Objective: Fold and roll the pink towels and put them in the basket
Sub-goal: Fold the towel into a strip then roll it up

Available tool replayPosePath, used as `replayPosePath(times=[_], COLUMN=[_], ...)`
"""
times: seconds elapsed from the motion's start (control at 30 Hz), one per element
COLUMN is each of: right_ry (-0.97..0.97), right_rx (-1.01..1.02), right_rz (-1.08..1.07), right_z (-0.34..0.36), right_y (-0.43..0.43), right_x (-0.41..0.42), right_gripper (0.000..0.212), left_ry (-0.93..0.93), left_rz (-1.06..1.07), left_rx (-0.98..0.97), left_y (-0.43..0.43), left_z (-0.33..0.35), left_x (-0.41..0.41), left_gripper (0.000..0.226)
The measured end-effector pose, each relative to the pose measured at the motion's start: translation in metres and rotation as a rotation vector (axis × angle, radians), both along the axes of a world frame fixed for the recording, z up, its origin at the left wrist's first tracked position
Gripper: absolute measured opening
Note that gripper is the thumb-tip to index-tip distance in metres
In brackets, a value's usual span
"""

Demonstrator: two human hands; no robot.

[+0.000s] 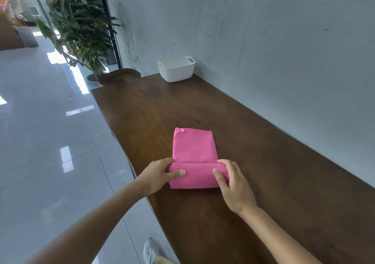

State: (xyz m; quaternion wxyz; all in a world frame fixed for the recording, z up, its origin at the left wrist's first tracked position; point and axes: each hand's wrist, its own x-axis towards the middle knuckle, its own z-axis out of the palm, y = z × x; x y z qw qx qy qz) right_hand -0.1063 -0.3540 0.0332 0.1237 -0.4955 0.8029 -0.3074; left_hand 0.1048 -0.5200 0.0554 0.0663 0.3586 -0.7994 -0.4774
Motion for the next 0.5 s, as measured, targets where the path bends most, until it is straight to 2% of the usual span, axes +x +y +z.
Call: replayPosePath(times=[0.07,0.2,0.3,0.37,0.5], right_ry=[-0.013,-0.152,-0.229,-0.229,-0.225], right_rx=[-0.025,0.063,0.183,0.235,0.254], right_rz=[-0.015,-0.036,-0.014,-0.026,-0.098], right_z=[-0.002,0.012,0.023,0.025,0.028], right_y=[0.0,-0.012,-0.028,-0.04,-0.063], right_x=[0.002,-0.004,-0.014,-0.018,-0.022], right_gripper=[0.071,0.053,0.055,0.058,0.057], left_ry=[-0.043,-0.131,-0.12,-0.032,0.088], left_rz=[0.001,0.063,0.151,0.192,0.146], left_rx=[0.055,0.077,-0.129,-0.318,-0.591], left_y=[-0.002,-0.004,0.005,0.01,0.019], left_z=[0.003,0.008,0.007,0.005,0.003], left_x=[-0.002,-0.005,-0.011,-0.014,-0.014], left_gripper=[0.061,0.069,0.049,0.039,0.022])
